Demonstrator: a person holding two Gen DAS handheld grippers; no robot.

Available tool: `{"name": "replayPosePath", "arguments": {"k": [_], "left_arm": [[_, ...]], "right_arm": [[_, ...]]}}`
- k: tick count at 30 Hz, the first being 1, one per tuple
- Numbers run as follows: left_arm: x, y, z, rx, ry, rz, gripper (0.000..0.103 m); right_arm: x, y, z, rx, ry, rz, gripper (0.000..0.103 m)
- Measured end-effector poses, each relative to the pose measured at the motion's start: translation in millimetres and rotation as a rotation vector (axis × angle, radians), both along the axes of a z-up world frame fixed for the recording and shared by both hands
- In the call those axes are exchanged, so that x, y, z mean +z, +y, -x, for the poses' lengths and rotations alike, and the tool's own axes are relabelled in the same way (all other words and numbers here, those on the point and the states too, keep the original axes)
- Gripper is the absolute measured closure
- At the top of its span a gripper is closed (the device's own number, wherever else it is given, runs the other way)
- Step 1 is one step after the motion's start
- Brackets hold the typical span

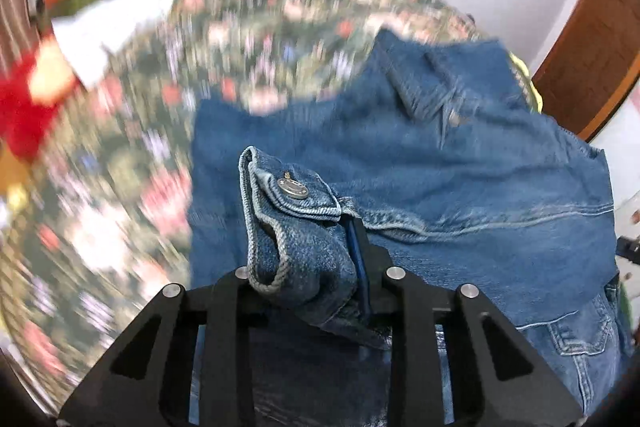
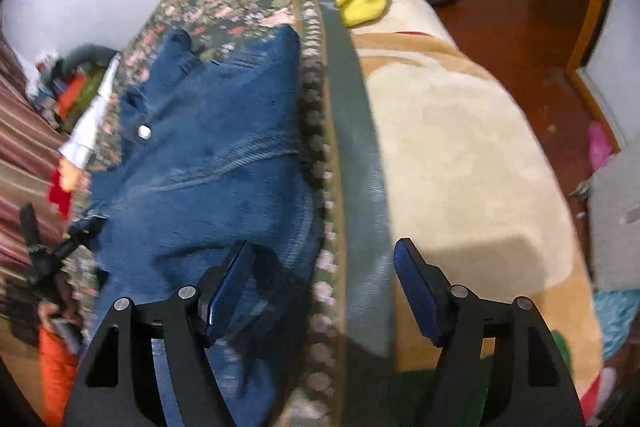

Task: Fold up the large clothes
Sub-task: 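Lay the sleeve on the jacket and open the left gripper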

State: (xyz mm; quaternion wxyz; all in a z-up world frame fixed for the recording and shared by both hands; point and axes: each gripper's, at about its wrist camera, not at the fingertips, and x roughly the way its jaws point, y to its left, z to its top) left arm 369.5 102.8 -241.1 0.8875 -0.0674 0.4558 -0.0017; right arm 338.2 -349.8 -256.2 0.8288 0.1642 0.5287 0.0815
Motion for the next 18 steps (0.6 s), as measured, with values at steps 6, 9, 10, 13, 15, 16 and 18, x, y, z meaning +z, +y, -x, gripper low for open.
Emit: {"name": "replayPosePath", "arguments": {"k": [6, 9, 10, 13, 15, 16, 18], "left_arm": [[58, 10, 1, 0.019, -0.157, -0.081, 0.075], [48, 21, -4, 0.007, -0.115, -0.072, 0.075], [36, 24, -7, 0.003, -0.08, -0.073, 0.074], [-2, 27, -9, 0.0, 0.019, -0.079, 0.073], [-26, 28, -7, 0.0, 0.079, -0.088, 0.067], [-37, 28, -5, 0.001, 0.108, -0.091, 0.064], [-52, 28, 0, -0.004, 0.138, -0.101, 0.059]], "right_arm": [[19, 6, -13, -0.008, -0.036, -0.055, 0.032], [27, 16, -19, 0.009, -0.054, -0.051, 0.031], [27, 18, -19, 0.013, -0.057, -0.048, 0.03], [24, 32, -26, 0.032, -0.051, -0.031, 0.028], [19, 42, -29, 0.046, -0.035, 0.012, 0.028], [18, 45, -31, 0.049, -0.028, 0.038, 0.028], [21, 46, -32, 0.045, -0.032, 0.092, 0.028]]}}
